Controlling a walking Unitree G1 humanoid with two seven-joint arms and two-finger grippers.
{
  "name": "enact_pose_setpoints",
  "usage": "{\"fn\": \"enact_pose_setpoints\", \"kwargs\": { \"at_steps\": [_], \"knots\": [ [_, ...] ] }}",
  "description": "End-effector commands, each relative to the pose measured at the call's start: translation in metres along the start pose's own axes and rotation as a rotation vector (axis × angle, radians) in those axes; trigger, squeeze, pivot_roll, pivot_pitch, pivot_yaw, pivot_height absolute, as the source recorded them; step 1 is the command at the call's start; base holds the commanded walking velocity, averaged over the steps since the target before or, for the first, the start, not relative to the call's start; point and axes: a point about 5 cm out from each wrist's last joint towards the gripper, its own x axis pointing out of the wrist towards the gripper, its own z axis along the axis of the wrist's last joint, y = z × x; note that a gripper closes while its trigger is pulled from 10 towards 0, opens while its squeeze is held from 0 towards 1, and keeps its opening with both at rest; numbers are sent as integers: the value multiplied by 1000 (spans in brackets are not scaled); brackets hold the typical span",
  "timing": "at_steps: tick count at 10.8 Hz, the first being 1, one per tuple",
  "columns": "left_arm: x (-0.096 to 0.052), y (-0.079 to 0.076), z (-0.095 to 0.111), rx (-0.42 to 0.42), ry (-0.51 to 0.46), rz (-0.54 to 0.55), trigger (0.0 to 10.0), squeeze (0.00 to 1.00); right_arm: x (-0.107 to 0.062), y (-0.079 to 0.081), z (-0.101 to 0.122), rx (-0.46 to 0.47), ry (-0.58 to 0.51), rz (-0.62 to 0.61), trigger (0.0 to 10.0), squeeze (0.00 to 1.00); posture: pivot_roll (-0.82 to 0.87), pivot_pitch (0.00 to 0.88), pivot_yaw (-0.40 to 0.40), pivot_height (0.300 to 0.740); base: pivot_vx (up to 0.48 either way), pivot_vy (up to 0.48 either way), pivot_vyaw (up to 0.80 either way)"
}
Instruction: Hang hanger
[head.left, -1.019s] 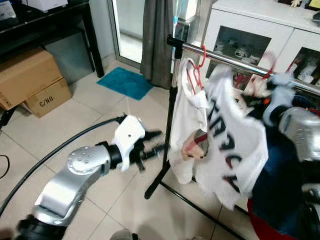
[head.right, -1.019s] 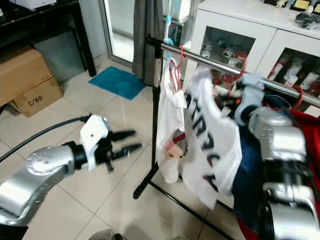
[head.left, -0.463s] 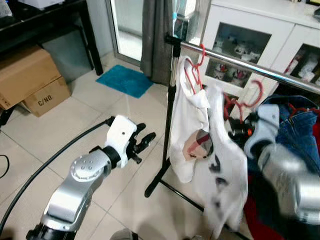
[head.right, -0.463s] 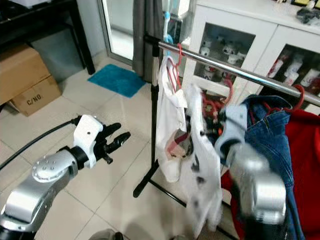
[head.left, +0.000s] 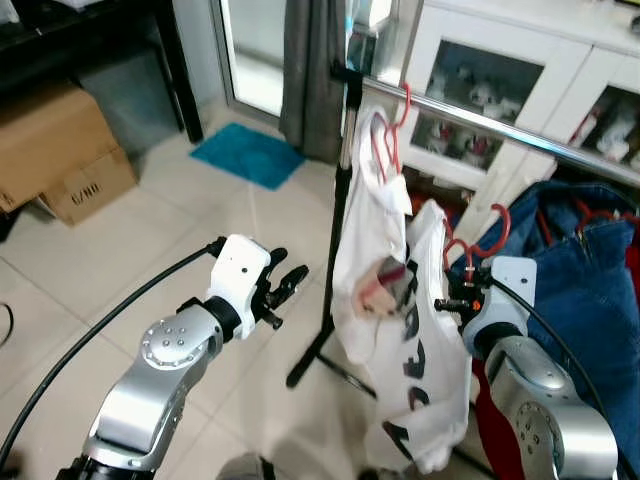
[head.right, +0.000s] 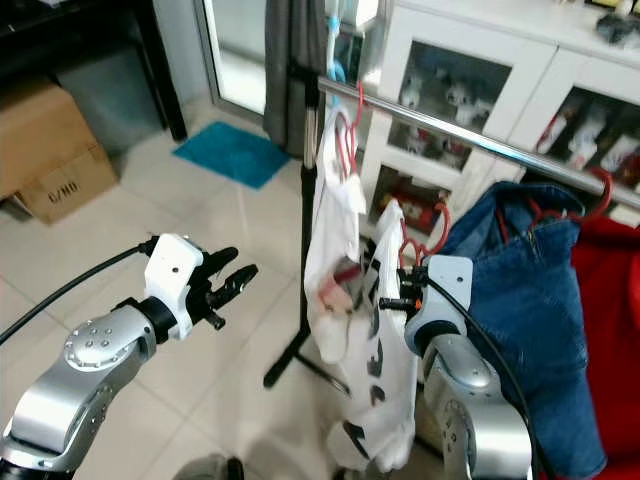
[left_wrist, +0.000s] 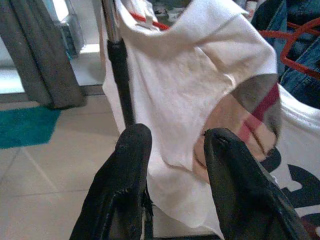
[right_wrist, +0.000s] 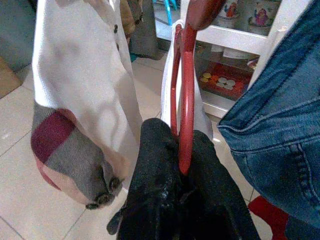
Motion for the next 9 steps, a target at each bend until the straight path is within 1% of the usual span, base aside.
{"fn": "enact_pose_setpoints", "kwargs": {
  "at_steps": [1,3,9],
  "knots": [
    [-3,1,1,9,-4,17,10000,0,-3,0,6,-4,-44,-14,0,0,62,61,-35,740,-259,0,0],
    [-2,2,5,7,-13,14,10000,0,-3,3,5,-7,-50,-10,0,0,62,69,-39,740,-274,0,0],
    [-2,1,5,1,-13,10,10000,0,-3,5,6,-10,-47,-4,0,0,57,81,-40,740,-316,0,0]
  ]
}}
